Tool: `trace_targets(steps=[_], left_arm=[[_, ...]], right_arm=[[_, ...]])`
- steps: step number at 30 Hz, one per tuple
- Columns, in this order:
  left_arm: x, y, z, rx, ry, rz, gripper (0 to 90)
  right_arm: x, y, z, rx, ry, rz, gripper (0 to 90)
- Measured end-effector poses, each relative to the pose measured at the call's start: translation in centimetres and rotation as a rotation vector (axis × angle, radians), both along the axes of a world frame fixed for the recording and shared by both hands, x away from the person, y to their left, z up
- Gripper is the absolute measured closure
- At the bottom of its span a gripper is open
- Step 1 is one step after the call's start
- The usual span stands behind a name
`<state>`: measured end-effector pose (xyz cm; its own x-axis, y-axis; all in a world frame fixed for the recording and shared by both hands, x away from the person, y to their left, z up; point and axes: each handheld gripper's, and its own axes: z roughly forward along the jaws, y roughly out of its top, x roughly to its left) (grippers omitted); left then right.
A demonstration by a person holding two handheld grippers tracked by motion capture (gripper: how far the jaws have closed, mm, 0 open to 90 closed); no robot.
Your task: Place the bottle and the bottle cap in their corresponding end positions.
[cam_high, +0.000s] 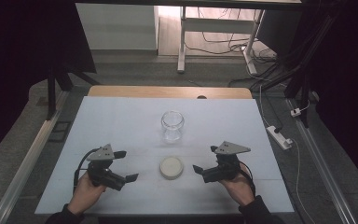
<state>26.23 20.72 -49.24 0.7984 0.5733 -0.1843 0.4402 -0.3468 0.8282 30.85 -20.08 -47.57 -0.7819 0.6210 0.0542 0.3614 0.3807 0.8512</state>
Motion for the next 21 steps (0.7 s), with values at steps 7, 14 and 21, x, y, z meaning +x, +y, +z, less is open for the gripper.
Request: trace_targets(steps=[7,14,21], left_arm=[[-1.2,1.7,-0.1,-0.009,0.005,0.044,0.0],[-2.6,3.4,-0.3,-0.011,0.004,0.092,0.0],[-3.9,5.2,-0.6,-0.021,0.005,0.147,0.0]], right_arm=[[-1.4,-1.8,-0.1,-0.012,-0.009,-0.035,0.0],[-2.9,-3.8,-0.2,-0.007,-0.009,-0.077,0.0],[-4.2,-6.4,-0.4,0.007,-0.003,-0.148,0.0]])
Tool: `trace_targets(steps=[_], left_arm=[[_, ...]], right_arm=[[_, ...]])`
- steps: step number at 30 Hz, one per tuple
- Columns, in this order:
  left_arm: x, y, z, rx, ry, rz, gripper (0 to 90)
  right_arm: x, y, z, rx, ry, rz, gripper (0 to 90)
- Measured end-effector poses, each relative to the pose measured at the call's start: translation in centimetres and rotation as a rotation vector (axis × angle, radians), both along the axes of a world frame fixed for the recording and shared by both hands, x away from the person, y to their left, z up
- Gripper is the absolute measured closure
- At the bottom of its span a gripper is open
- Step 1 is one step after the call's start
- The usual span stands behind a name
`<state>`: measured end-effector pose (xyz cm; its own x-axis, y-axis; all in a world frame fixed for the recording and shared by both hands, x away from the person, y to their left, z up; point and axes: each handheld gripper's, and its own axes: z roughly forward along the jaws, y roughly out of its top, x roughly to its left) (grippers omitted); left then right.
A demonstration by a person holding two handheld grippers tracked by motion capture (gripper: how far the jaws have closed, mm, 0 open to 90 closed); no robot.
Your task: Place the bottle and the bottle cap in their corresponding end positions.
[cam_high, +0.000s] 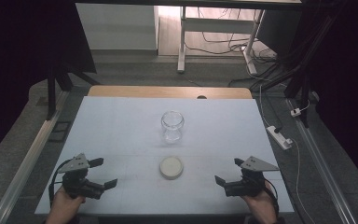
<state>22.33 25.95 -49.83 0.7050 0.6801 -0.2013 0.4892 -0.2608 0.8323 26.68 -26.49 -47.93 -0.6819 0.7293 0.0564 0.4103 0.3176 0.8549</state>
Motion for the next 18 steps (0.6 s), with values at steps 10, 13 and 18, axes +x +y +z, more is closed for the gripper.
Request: trace_targets(steps=[10,13,18], left_arm=[[-1.8,2.6,-1.1,0.006,0.024,0.095,0.0],[-2.3,3.2,-1.6,0.023,0.038,0.121,0.0],[-3.1,3.8,-2.0,0.058,0.057,0.158,0.0]], right_arm=[[-1.9,-2.8,-0.7,-0.026,0.014,-0.082,0.0],[-2.3,-3.5,-0.9,-0.035,0.018,-0.102,0.0],[-3.0,-4.6,-1.2,-0.04,0.043,-0.139,0.0]])
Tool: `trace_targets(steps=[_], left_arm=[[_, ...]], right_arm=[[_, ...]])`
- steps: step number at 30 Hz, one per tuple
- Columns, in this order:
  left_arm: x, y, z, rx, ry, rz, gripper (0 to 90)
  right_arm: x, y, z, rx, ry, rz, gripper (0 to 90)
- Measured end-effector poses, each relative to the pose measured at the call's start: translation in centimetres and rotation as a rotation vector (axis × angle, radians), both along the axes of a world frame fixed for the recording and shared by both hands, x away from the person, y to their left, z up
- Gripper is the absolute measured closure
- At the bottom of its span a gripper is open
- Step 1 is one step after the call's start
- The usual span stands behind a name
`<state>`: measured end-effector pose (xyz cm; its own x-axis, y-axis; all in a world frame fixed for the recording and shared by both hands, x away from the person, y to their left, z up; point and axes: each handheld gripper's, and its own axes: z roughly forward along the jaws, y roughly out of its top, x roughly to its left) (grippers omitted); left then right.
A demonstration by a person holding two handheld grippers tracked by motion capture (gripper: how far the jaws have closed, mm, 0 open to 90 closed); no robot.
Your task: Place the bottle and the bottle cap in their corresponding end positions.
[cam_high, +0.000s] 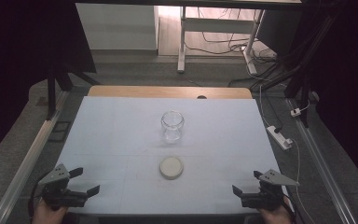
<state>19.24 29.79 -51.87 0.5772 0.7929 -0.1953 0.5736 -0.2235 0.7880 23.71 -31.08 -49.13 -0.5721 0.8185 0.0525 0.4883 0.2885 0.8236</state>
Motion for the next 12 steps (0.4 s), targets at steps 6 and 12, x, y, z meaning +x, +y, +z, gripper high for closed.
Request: trace_targets(steps=[6,12], left_arm=[[-0.77,0.14,-0.38,0.062,0.027,0.045,0.0],[-0.61,-0.02,-0.45,0.085,0.048,0.056,0.0]], right_arm=[[-0.64,-1.1,-0.2,0.008,0.024,-0.039,0.0],[-0.63,-1.1,-0.29,-0.004,0.041,-0.042,0.0]])
